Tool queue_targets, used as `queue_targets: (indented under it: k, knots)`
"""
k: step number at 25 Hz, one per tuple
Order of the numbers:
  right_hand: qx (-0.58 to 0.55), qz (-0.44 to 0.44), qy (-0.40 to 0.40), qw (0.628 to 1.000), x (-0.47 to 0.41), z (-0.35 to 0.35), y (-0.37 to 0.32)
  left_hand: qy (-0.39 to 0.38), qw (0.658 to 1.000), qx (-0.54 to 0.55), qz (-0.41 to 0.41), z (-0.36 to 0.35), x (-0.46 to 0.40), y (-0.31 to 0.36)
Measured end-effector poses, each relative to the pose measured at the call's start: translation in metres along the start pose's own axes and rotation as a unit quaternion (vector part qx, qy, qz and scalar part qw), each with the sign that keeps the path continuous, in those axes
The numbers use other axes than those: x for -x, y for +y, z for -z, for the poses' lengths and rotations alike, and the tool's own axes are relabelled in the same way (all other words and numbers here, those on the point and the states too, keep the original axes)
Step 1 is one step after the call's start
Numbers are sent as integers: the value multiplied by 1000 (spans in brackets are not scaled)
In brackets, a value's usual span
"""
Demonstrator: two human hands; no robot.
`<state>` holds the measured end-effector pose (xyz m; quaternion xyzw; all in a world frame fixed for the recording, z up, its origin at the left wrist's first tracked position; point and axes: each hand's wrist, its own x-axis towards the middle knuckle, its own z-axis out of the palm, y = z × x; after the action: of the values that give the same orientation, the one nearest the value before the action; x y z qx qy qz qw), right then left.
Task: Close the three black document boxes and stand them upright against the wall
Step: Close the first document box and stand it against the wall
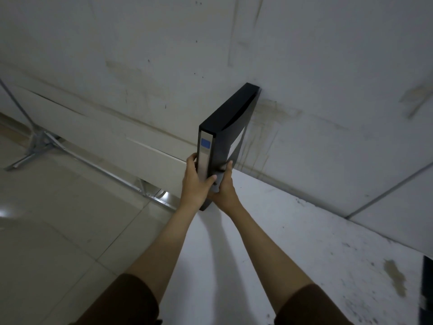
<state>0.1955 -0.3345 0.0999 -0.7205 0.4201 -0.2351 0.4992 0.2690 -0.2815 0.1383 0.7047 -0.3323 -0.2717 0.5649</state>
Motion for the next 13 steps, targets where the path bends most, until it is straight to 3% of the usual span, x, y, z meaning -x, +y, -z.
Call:
queue_targets:
  k: [4, 8, 11, 13]
  knots:
    - [24, 1, 8, 1000, 18, 13, -13, 8, 1000, -18, -2, 6, 9, 5]
    - [48, 4, 14, 999, 49, 36, -20, 34, 989, -67, 126, 1, 34, -1]
    - [49, -3, 18, 999, 79, 67, -15, -90, 966, -118, 213, -13, 68, 1]
    - [57, -23, 31, 998, 99, 94, -7, -172, 950, -147, 214, -30, 93, 7]
